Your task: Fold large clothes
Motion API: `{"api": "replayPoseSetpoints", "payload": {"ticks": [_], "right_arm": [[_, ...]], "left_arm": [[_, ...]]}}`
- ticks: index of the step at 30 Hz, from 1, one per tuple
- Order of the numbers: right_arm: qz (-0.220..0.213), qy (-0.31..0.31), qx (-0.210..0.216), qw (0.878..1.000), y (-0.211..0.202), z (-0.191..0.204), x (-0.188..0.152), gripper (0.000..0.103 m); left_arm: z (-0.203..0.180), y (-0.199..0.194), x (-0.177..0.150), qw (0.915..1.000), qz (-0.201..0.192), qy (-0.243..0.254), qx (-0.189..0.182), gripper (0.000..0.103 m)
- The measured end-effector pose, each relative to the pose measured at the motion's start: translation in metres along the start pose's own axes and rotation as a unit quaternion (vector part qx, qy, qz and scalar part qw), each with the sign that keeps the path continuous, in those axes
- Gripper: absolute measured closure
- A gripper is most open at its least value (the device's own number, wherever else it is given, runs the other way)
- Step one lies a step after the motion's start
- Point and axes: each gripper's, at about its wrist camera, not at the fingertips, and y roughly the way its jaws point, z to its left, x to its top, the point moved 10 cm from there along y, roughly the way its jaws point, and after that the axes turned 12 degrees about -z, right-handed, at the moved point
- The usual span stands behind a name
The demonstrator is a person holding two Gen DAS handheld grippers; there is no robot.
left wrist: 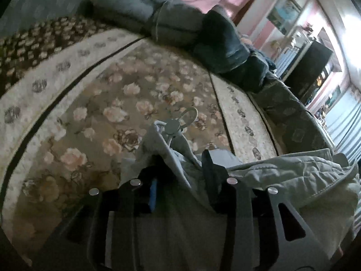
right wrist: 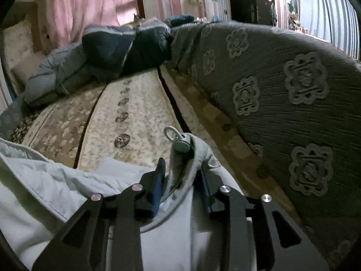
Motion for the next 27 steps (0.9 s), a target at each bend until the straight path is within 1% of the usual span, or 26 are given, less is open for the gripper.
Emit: {"api": "replayPoseSetpoints", "payload": {"ticks": [2,3,4,5,6,7,8,9,11,12,13,14,15,16,18,20,21,23,24,26,27], "right_arm": [[0.023,0.021,0.014,0.999,0.005,-0.002,0.001,0.063],[0.034,0.039,0.019,0.998,0.002,-0.005,0.005,0.038],[0.030,0.053,0.038,0.997,-0.005,-0.005,0.010,0.014],[0.021,0.063,0.062,0.996,-0.015,-0.003,0.016,0.003],[0.011,0.059,0.079,0.995,-0.026,0.000,0.022,0.002],[0.000,0.044,0.098,0.994,-0.045,0.005,0.028,0.002],[-0.009,0.033,0.116,0.993,-0.063,0.009,0.033,0.002],[-0.021,0.024,0.130,0.991,-0.081,0.012,0.036,0.002],[-0.047,0.008,0.144,0.988,-0.120,0.014,0.044,0.002],[-0.070,0.007,0.151,0.986,-0.149,0.013,0.050,0.002],[-0.086,0.010,0.155,0.984,-0.169,0.012,0.056,0.002],[-0.106,0.017,0.160,0.981,-0.194,0.010,0.061,0.002],[-0.118,0.022,0.162,0.980,-0.212,0.009,0.065,0.002],[-0.135,0.027,0.158,0.978,-0.238,0.007,0.068,0.002],[-0.164,0.032,0.166,0.972,-0.284,0.007,0.072,0.002],[-0.194,0.040,0.184,0.963,-0.342,0.011,0.073,0.002],[-0.201,0.043,0.192,0.960,-0.359,0.012,0.073,0.002],[-0.223,0.054,0.213,0.950,-0.409,0.016,0.068,0.002],[-0.227,0.055,0.218,0.948,-0.420,0.018,0.067,0.002],[-0.239,0.050,0.231,0.942,-0.456,0.023,0.065,0.002],[-0.243,0.048,0.235,0.940,-0.468,0.024,0.064,0.002]], "left_arm": [[0.003,0.001,-0.002,1.0000,0.002,-0.006,0.003,0.066],[0.003,-0.005,-0.002,1.0000,0.004,-0.004,0.008,0.066],[0.000,-0.009,0.002,0.9999,0.003,-0.001,0.011,0.063],[-0.003,-0.017,0.007,0.9999,-0.004,0.002,0.010,0.057],[-0.009,-0.036,0.017,0.9997,-0.022,0.006,0.002,0.034],[-0.008,-0.053,0.026,0.9989,-0.044,0.013,0.009,0.009],[-0.012,-0.073,0.037,0.9968,-0.074,0.023,0.017,0.005],[-0.018,-0.100,0.048,0.9938,-0.104,0.037,0.018,0.004],[-0.028,-0.145,0.062,0.9895,-0.133,0.055,0.017,0.003],[-0.039,-0.178,0.071,0.9857,-0.155,0.065,0.017,0.003],[-0.050,-0.204,0.077,0.9819,-0.173,0.075,0.013,0.003],[-0.060,-0.233,0.082,0.9771,-0.195,0.086,0.007,0.003],[-0.075,-0.274,0.086,0.9697,-0.223,0.099,0.001,0.003],[-0.086,-0.301,0.088,0.9643,-0.242,0.109,-0.003,0.003],[-0.109,-0.363,0.081,0.9521,-0.278,0.128,-0.008,0.003],[-0.127,-0.407,0.069,0.9454,-0.294,0.140,-0.016,0.003],[-0.138,-0.434,0.060,0.9425,-0.301,0.145,-0.022,0.003],[-0.151,-0.470,0.047,0.9393,-0.311,0.142,-0.031,0.003],[-0.161,-0.491,0.039,0.9378,-0.315,0.140,-0.043,0.003],[-0.175,-0.518,0.027,0.9382,-0.313,0.137,-0.058,0.003],[-0.185,-0.534,0.021,0.9389,-0.309,0.133,-0.075,0.003]]}}
